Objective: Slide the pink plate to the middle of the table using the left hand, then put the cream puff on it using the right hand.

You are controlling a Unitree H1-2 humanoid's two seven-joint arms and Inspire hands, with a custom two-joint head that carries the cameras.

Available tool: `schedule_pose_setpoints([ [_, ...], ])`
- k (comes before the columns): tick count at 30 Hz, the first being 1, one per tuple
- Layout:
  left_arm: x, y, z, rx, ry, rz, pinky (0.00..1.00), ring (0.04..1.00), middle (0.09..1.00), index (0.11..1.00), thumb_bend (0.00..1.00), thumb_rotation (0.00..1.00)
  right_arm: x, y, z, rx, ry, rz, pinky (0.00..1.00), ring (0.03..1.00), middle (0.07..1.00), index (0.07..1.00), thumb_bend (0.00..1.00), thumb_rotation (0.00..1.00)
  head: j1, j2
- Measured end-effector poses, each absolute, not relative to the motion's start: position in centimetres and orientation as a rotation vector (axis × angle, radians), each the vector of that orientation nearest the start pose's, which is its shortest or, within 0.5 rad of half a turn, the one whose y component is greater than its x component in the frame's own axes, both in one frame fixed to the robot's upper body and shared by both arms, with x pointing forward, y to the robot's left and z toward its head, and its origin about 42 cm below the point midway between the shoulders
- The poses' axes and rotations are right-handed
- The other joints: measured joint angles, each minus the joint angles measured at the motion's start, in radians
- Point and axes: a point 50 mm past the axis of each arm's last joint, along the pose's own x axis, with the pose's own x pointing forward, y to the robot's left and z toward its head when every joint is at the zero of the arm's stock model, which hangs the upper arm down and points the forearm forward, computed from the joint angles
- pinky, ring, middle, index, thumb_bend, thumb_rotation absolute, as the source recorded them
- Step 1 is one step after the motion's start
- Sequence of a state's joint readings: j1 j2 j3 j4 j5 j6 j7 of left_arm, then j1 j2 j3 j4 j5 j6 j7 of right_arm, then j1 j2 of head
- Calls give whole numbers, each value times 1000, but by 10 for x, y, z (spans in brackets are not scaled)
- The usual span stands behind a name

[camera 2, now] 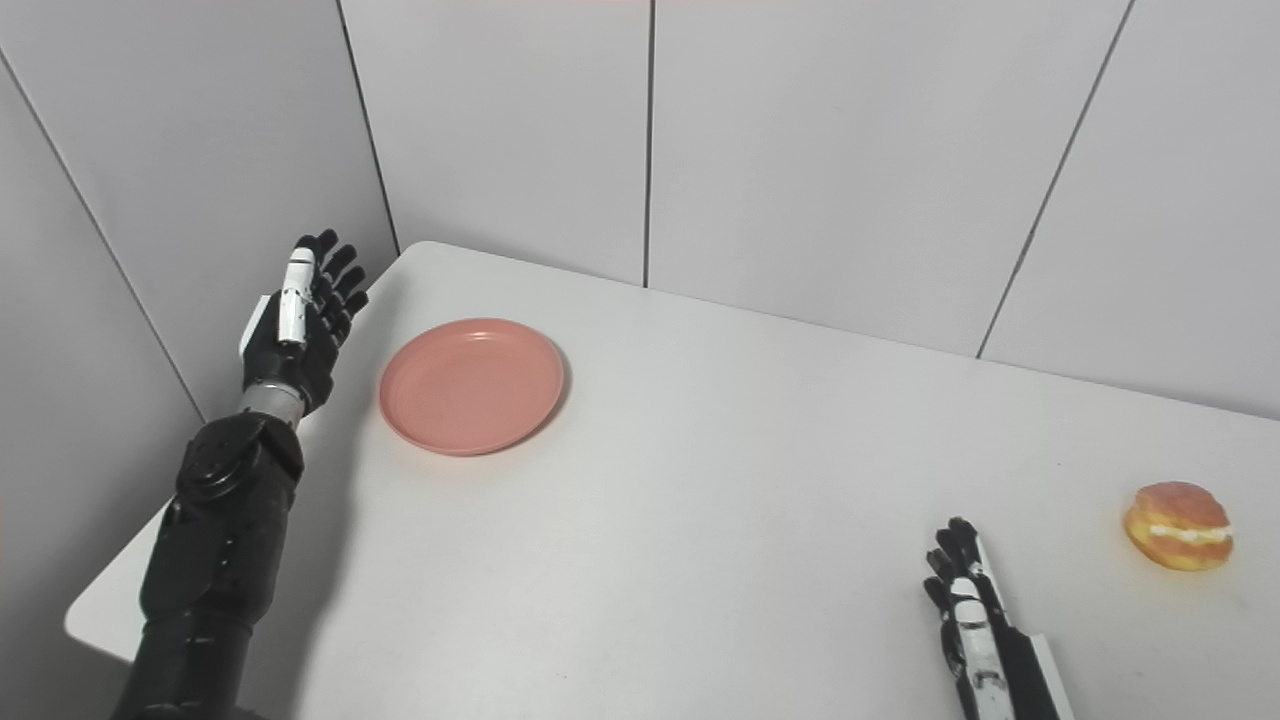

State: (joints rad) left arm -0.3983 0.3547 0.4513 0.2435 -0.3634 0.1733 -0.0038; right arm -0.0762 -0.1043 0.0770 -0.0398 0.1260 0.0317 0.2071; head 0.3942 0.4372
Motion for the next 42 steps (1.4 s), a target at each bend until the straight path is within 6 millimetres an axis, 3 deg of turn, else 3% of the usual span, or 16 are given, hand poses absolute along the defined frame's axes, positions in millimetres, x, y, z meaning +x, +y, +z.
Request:
schedule_pose_setpoints([
  [21, 388, 438, 169, -212, -52, 393, 997, 979, 964, 962, 351, 1000, 306, -207, 125, 21, -75, 311, 1000, 1000, 1000, 1000, 71, 1000, -3, 9],
  [35, 405, 431, 147, -176, -32, 362, 987, 973, 970, 961, 376, 1000, 306, -209, 125, 21, -75, 304, 1000, 1000, 1000, 1000, 87, 1000, -6, 14],
  [42, 415, 427, 147, -170, -35, 341, 969, 949, 949, 942, 373, 1000, 306, -209, 125, 24, -74, 298, 1000, 1000, 1000, 1000, 88, 1000, -11, 17],
])
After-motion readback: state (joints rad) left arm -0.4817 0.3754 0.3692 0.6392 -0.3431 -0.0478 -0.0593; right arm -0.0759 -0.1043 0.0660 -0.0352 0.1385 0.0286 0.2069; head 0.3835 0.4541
